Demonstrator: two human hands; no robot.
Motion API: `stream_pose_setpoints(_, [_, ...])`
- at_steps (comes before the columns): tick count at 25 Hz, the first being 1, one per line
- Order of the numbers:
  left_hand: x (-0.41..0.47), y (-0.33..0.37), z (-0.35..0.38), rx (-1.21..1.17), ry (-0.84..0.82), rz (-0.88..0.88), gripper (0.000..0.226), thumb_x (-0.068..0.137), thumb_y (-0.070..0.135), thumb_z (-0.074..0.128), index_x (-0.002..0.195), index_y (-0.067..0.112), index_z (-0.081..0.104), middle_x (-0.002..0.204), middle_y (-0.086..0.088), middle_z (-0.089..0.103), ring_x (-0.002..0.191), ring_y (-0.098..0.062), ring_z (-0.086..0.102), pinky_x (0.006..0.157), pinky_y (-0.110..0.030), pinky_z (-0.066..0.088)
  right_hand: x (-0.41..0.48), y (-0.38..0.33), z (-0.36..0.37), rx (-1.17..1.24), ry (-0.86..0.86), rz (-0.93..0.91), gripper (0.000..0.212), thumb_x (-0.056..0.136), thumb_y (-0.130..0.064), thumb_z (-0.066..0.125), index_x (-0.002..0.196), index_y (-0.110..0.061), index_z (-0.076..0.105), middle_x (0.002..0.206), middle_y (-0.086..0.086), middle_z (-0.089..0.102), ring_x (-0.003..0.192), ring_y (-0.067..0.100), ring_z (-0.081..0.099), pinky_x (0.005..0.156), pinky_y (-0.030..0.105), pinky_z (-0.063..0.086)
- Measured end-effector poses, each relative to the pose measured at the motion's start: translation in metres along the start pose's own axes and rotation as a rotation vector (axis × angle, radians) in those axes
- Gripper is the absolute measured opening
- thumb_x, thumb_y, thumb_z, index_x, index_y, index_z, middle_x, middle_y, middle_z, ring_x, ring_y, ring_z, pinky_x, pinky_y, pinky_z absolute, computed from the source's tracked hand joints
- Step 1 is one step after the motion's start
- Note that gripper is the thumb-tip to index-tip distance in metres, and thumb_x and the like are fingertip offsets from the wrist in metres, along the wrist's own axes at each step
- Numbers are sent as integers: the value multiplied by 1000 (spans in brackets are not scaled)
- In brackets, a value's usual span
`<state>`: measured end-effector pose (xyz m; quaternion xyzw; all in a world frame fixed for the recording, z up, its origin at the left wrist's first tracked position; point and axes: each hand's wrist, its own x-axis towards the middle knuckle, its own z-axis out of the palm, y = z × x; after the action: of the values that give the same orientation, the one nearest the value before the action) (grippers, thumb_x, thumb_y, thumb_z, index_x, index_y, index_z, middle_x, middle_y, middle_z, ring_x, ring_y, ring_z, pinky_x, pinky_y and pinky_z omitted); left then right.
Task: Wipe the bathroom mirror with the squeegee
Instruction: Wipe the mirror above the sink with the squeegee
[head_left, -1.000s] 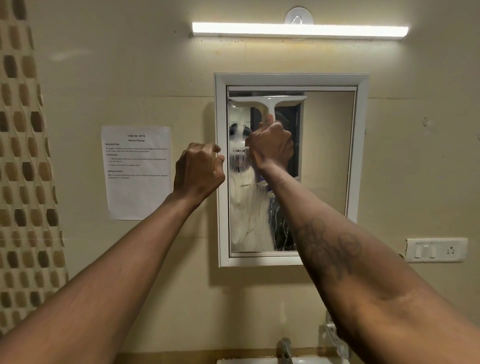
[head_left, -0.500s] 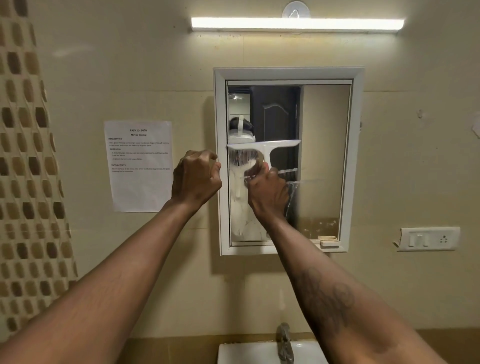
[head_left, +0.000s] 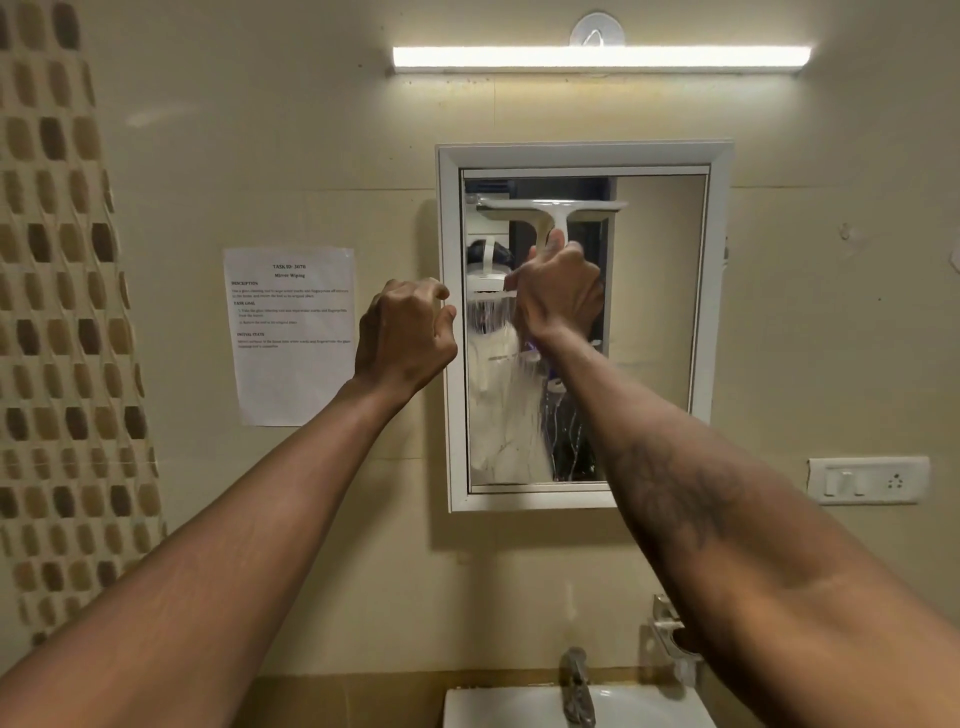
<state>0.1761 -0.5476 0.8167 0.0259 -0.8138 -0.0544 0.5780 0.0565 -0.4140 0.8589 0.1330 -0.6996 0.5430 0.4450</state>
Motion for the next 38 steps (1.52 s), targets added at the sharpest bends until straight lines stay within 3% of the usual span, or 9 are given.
stream_pose_setpoints(3, [8, -2, 1, 10, 12, 18, 23, 91, 22, 65, 109, 11, 72, 99, -11, 74, 100, -30, 66, 78, -38, 56, 24, -11, 3, -49, 41, -11, 50, 111, -42, 31, 105, -9, 67, 82, 0, 67, 71, 17, 68, 60, 29, 53])
stream_pose_setpoints(7, [15, -3, 5, 17, 25, 19, 22, 91, 21, 65, 109, 11, 72, 98, -11, 74, 99, -31, 66, 79, -38, 54, 37, -7, 7, -127, 78, -15, 49, 112, -41, 32, 106, -9, 69, 81, -3, 60, 68, 15, 55, 48, 19, 28])
stream_pose_setpoints(11, [20, -1, 11, 7, 19, 14, 25, 92, 23, 65, 113, 11, 71, 102, -12, 74, 104, -30, 66, 82, -37, 53, 38, -1, 8, -157, 77, -26, 48, 112, -39, 33, 103, -10, 69, 79, -4, 56, 60, 10, 46, 46, 18, 22])
stream_pose_setpoints(19, [4, 3, 23, -26, -41, -18, 30, 93, 25, 65, 118, 10, 70, 107, -15, 73, 108, -30, 65, 85, -38, 53, 4, 28, 3, -116, -65, -11, 51, 113, -43, 28, 99, -11, 65, 82, 1, 66, 67, 15, 62, 54, 23, 38])
stream_pose_setpoints(25, [-12, 2, 20, -33, -49, -47, 28, 93, 22, 65, 117, 8, 72, 108, -15, 74, 108, -31, 66, 86, -38, 53, -49, 62, -15, -206, -135, -15, 48, 112, -46, 26, 102, -14, 60, 87, 1, 58, 75, 21, 56, 59, 28, 36])
stream_pose_setpoints(29, [-24, 6, 18, -31, -80, -63, 28, 92, 23, 65, 116, 10, 71, 107, -15, 73, 108, -32, 65, 85, -39, 53, -92, 94, -21, -353, -213, -21, 50, 113, -50, 23, 112, -18, 61, 88, -4, 56, 74, 16, 56, 57, 27, 34])
stream_pose_setpoints(31, [-30, 9, 18, -36, -98, -70, 29, 91, 23, 64, 116, 10, 71, 107, -16, 73, 108, -32, 65, 84, -39, 53, -112, 105, -25, -394, -229, -32, 50, 113, -50, 23, 123, -18, 59, 89, 0, 59, 79, 23, 65, 62, 30, 39])
stream_pose_setpoints(34, [-36, 12, 14, -28, -134, -80, 29, 91, 24, 63, 117, 11, 71, 108, -16, 72, 109, -32, 64, 84, -40, 54, -126, 106, -30, -401, -211, 2, 50, 112, -45, 25, 139, -15, 55, 93, 4, 68, 86, 28, 71, 64, 30, 36])
stream_pose_setpoints(38, [-37, 11, 8, -17, -119, -64, 28, 91, 22, 63, 116, 11, 71, 104, -17, 72, 108, -33, 63, 82, -40, 54, -109, 81, -26, -294, -183, 18, 49, 112, -51, 29, 126, -16, 61, 80, -9, 51, 71, 11, 61, 55, 21, 36])
